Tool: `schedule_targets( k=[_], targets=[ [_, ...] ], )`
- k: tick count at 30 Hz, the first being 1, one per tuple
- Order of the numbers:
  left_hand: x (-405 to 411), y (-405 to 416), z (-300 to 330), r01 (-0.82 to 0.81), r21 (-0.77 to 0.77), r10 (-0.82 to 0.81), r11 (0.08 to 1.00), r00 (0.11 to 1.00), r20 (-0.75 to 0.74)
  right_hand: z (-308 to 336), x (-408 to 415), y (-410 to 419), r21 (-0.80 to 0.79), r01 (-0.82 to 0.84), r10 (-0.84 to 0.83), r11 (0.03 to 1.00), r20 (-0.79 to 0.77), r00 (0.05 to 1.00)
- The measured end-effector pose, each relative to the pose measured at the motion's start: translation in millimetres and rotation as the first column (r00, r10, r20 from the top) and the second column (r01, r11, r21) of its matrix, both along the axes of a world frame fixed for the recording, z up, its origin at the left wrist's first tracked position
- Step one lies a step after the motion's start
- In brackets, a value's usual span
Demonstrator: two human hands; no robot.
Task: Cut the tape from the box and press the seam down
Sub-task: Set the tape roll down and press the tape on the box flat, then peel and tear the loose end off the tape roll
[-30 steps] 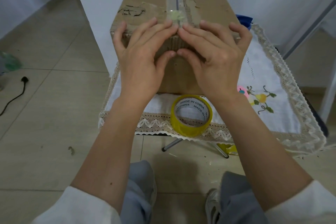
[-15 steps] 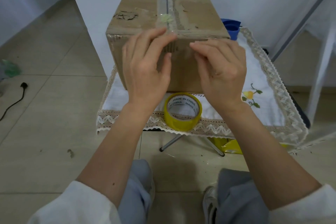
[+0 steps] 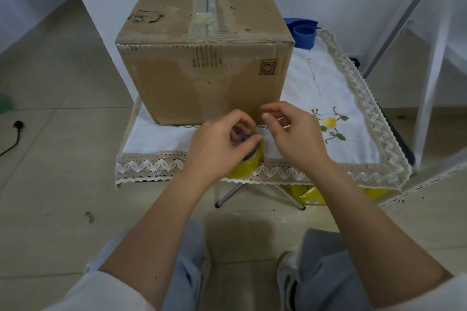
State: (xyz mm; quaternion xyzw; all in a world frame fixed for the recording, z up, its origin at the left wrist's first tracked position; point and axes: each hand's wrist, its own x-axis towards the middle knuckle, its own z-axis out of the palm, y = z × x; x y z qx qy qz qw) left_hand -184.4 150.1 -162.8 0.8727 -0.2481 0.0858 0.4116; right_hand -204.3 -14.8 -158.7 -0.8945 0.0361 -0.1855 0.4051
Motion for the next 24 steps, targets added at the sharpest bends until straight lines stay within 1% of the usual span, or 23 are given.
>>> schedule_targets(
  k=[3, 6, 8, 9, 10, 11, 14, 16, 18, 20, 22, 24],
  targets=[
    [-4, -1, 0, 0.04, 0.109, -0.039, 0.993, 0.999, -0.015, -1, 1, -6, -0.031, 0.02, -0.023, 0.999, -0.121, 0.992],
    [-4, 1, 2, 0.089, 0.28, -0.088, 0.956, 0.996, -0.014, -6, -1, -12, -0.109, -0.03, 0.0, 0.994, -0.268, 0.963],
    [-5, 1, 2, 0.106, 0.402, -0.111, 0.909, 0.994, -0.011, -7, -3, -14, -0.151, -0.056, 0.006, 0.987, -0.313, 0.95],
    [-5, 1, 1, 0.1, 0.444, -0.114, 0.891, 0.994, 0.005, -8, -4, -16, -0.162, -0.066, 0.01, 0.985, -0.323, 0.946],
    [-5, 0, 0, 0.089, 0.454, -0.111, 0.887, 0.994, 0.022, -8, -5, -17, -0.172, -0.076, 0.015, 0.982, -0.333, 0.943],
    [-6, 0, 0, 0.08, 0.433, -0.103, 0.898, 0.994, 0.03, -7, -5, -19, -0.184, -0.087, 0.018, 0.979, -0.344, 0.939],
    [-7, 2, 1, 0.046, 0.3, -0.052, 0.953, 0.999, 0.011, -6, -7, -23, -0.193, -0.103, 0.027, 0.976, -0.363, 0.931],
    [-7, 5, 5, 0.053, 0.176, -0.044, 0.983, 0.997, -0.057, -5, -9, -25, -0.141, -0.094, 0.043, 0.985, -0.33, 0.943],
    [-8, 6, 9, 0.081, 0.022, -0.076, 0.997, 0.983, -0.168, -4, -10, -25, -0.032, -0.074, 0.062, 0.997, -0.277, 0.959],
    [-9, 4, 12, 0.093, -0.096, -0.113, 0.991, 0.965, -0.238, -1, -10, -24, 0.141, -0.047, 0.079, 0.989, -0.228, 0.971],
    [-9, 2, 14, 0.107, -0.196, -0.16, 0.975, 0.947, -0.28, 3, -11, -22, 0.308, -0.01, 0.07, 0.951, -0.187, 0.98],
    [-9, 0, 14, 0.124, -0.249, -0.197, 0.961, 0.936, -0.292, 8, -11, -22, 0.425, 0.014, 0.059, 0.905, -0.158, 0.986]
  ],
)
